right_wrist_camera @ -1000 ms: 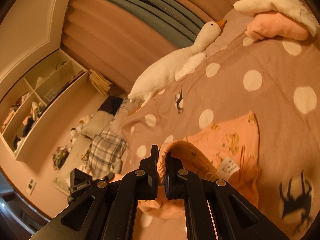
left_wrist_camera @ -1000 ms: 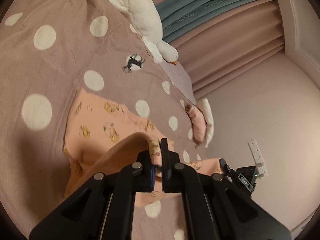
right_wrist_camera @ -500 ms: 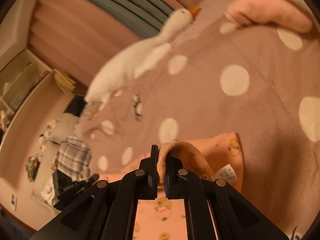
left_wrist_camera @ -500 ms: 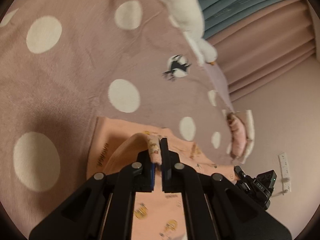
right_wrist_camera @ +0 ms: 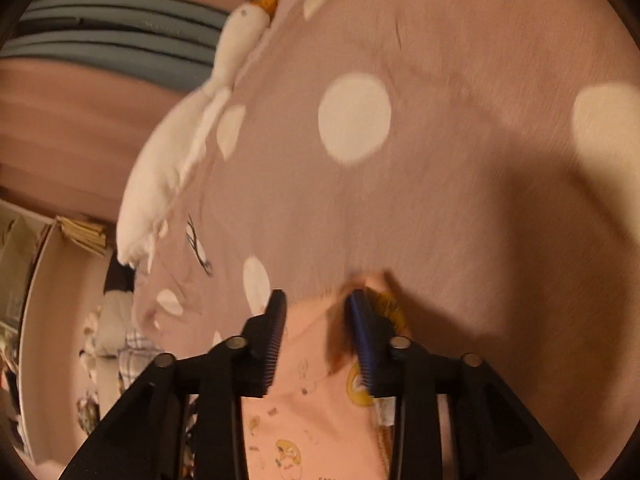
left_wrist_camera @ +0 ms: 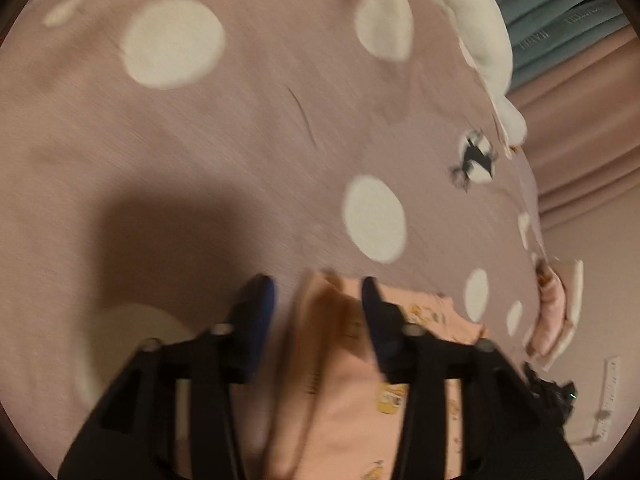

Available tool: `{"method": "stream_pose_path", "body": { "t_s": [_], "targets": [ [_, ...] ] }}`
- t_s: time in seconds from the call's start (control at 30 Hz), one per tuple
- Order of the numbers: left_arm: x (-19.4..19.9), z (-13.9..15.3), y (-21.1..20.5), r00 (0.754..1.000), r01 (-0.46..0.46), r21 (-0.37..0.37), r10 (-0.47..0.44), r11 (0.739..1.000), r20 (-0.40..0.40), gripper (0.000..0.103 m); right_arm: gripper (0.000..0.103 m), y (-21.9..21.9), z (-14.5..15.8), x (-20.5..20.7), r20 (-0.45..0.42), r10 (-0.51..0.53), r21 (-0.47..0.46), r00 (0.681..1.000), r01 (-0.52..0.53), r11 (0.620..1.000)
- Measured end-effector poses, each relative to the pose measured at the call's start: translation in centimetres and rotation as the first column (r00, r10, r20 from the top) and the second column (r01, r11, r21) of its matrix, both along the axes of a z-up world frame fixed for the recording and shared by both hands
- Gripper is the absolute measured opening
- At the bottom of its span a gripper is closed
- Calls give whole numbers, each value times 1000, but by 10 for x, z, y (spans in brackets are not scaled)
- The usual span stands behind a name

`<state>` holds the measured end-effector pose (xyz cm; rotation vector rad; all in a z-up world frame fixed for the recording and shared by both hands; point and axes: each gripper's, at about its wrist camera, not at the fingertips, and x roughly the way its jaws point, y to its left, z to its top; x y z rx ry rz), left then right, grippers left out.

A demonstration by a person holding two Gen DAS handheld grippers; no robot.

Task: Fold small clothes
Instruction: 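Fold the held hem over the shirt body with both grippers and release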

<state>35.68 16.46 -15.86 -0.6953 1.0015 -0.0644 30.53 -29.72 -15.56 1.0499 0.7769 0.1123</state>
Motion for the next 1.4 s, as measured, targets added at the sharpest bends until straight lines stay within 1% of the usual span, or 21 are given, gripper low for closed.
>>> {"method": "stream_pose_path", "body": {
  "t_s": [0.07,0.1,0.13,0.17,0.23,0.27,0.3,0.37,0.43,0.5,0.57,0.63,0.7,0.77,0.83,0.9,0.93,1.0,1.1,1.27,1.4],
  "targets": [
    [-7,9,1,998,46,4,-46,999,35,45,35,-4,12,-9,42,-11,-57,999,14,998],
    [-11,13,-2,995,82,17,-83,996,52,45,35,-2,18,-12,60,15,-93,998,-9,996],
    [-16,19,-8,988,130,41,-133,991,75,45,35,5,24,-14,72,73,-133,995,-62,989],
    [-23,27,-19,972,200,79,-208,977,109,45,35,18,32,-16,74,164,-205,984,-146,968],
    [-34,36,-41,936,304,133,-322,943,143,45,32,47,42,-21,57,297,-345,953,-260,902],
    [-40,38,-55,909,365,167,-389,916,147,45,29,65,45,-24,54,374,-397,926,-324,859],
    [-44,38,-68,889,408,192,-436,893,142,43,24,78,46,-25,45,424,-423,904,-368,828],
    [-46,27,-91,861,461,257,-498,849,100,37,22,106,41,-22,-15,504,-484,864,-447,752],
    [-39,11,-107,860,479,291,-510,828,37,34,18,128,32,-12,-95,537,-529,838,-499,686],
    [-30,0,-113,865,477,293,-502,829,11,33,18,144,18,0,-175,535,-548,826,-534,644],
    [-19,2,-118,873,457,310,-488,834,26,34,18,156,16,11,-196,519,-594,832,-522,612],
    [-2,5,-120,884,435,288,-465,853,43,34,18,159,20,24,-182,495,-618,849,-491,614],
    [16,12,-115,910,379,255,-408,889,69,34,18,159,27,38,-159,446,-655,881,-432,620],
    [27,22,-109,935,310,221,-338,925,103,34,18,152,37,45,-96,401,-669,911,-357,652],
    [22,32,-101,938,293,201,-322,935,130,34,18,145,47,45,-50,365,-664,930,-304,683],
    [8,39,-101,923,325,204,-357,923,145,36,18,142,52,37,-26,372,-656,928,-297,694],
    [-2,41,-100,911,351,215,-386,911,147,36,18,142,53,30,-29,385,-666,923,-304,681],
    [-20,40,-102,891,389,233,-428,891,149,36,18,144,54,12,-59,410,-702,910,-330,631],
    [-52,33,-100,869,434,238,-473,869,144,36,18,145,51,-13,-81,432,-718,898,-353,600],
    [-98,18,-102,830,476,350,-544,807,126,35,18,134,44,-52,-108,419,-717,902,-363,596],
    [-124,-5,-91,827,494,342,-554,799,99,35,18,125,28,-78,-149,417,-711,897,-390,585]
  ]
}}
